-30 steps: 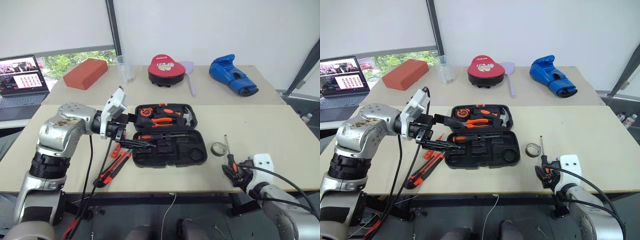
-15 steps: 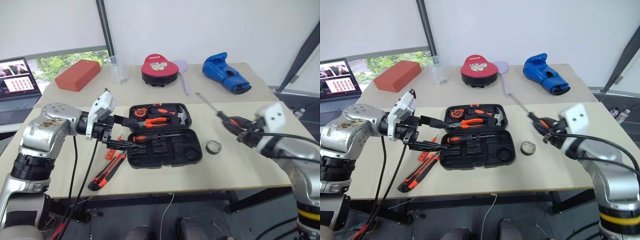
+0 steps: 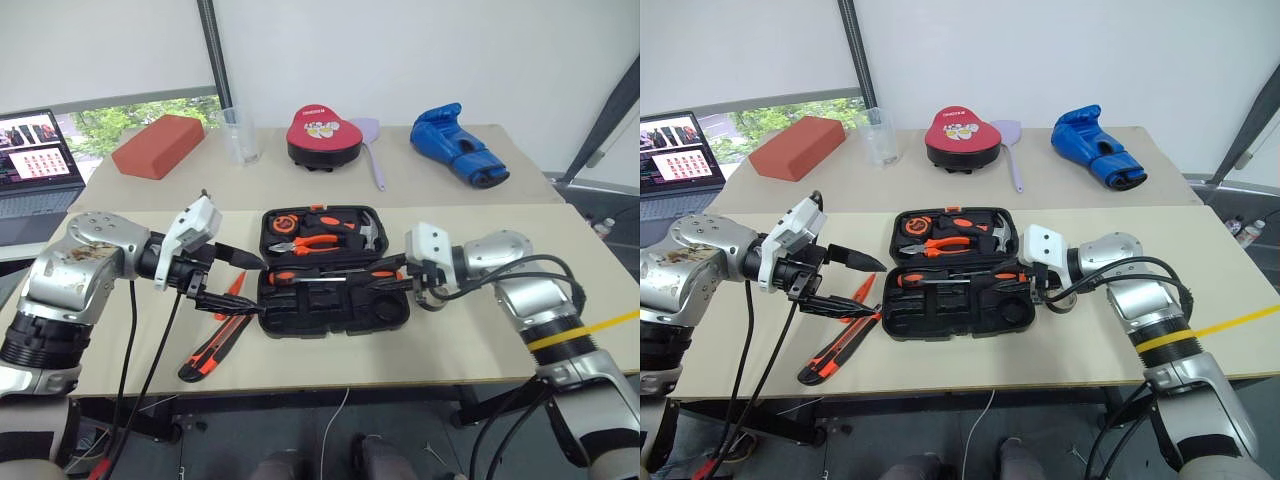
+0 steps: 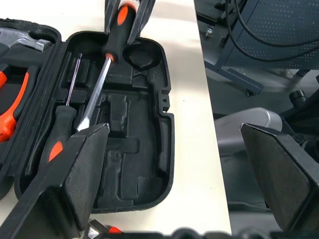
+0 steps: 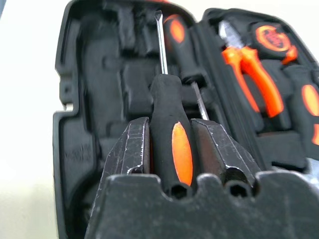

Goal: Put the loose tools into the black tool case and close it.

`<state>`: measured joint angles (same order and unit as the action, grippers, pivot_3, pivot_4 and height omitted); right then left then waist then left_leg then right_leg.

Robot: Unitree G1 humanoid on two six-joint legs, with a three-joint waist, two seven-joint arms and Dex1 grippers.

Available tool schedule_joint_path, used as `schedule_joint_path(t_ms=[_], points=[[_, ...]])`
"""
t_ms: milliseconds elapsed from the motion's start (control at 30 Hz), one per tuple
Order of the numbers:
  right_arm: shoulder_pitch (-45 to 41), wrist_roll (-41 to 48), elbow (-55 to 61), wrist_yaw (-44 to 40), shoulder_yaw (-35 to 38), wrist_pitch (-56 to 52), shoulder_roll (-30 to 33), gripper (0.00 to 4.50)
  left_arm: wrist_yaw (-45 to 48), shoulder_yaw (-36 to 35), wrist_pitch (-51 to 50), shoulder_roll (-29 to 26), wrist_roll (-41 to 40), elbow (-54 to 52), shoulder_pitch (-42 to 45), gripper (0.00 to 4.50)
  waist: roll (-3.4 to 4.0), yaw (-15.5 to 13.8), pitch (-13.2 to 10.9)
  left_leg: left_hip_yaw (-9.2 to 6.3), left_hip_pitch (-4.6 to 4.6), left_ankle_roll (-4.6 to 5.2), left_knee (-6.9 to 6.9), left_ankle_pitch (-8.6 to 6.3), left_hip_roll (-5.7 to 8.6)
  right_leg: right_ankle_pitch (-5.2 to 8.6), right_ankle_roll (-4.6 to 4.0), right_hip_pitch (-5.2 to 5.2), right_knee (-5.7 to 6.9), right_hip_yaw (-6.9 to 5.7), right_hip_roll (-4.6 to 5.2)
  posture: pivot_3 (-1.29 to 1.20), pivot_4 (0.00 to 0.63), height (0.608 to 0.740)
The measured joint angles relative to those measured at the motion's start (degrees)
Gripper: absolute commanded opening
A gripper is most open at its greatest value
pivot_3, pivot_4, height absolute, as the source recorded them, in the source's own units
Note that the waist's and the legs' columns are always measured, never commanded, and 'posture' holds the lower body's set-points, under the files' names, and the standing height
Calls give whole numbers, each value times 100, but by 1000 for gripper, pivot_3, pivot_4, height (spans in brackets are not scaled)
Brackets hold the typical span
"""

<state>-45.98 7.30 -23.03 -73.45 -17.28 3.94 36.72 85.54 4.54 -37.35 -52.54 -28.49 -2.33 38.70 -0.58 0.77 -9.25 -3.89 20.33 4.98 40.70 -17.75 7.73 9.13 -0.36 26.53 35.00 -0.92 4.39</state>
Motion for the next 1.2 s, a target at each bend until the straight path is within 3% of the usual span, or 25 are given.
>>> schedule_joint_path(t_ms=[333,367,600,700,933,1067,1200], points=[[-519,-812,-1329,93,-142,1144,-314,993,-157,-29,3,-2,-19,-63,-42,4500,1,3,0,0,1,-5,-1,-1,0,0,-5,8,4,0,-2,0,150,740],[-550,-845,-1413,99,-146,1229,-331,1998,-161,-29,7,-1,-18,-63,-42,4500,1,6,0,0,0,-5,-1,-1,0,0,-5,8,5,0,-3,0,150,740],[-723,-762,-1634,186,76,689,-656,4258,-169,-28,84,3,-13,-56,-39,4500,1,24,0,0,0,-10,-1,1,-3,-1,-11,9,6,1,-4,0,150,740],[-732,-400,-1317,230,309,-133,-865,3774,-168,-27,106,5,-13,-51,-39,4500,1,23,0,0,2,-10,-1,1,-3,-1,-13,14,9,1,-3,0,150,740],[-669,-369,-994,304,397,-597,-1027,1224,-176,-25,136,38,-2,-32,-39,4500,2,5,-1,-1,2,-10,-1,1,-1,-1,-13,13,9,1,-3,0,150,740],[-533,-492,-995,318,266,-653,-1043,11,-178,-23,181,43,12,-11,-39,4500,2,18,-1,0,3,-10,-1,1,-1,-1,-13,15,12,1,-3,0,150,740],[-438,-777,-1030,373,-8,-581,-1092,11,-191,-23,211,56,17,27,-39,4500,2,28,0,0,2,-10,-1,1,-2,-1,-13,16,13,2,-4,0,150,740]])
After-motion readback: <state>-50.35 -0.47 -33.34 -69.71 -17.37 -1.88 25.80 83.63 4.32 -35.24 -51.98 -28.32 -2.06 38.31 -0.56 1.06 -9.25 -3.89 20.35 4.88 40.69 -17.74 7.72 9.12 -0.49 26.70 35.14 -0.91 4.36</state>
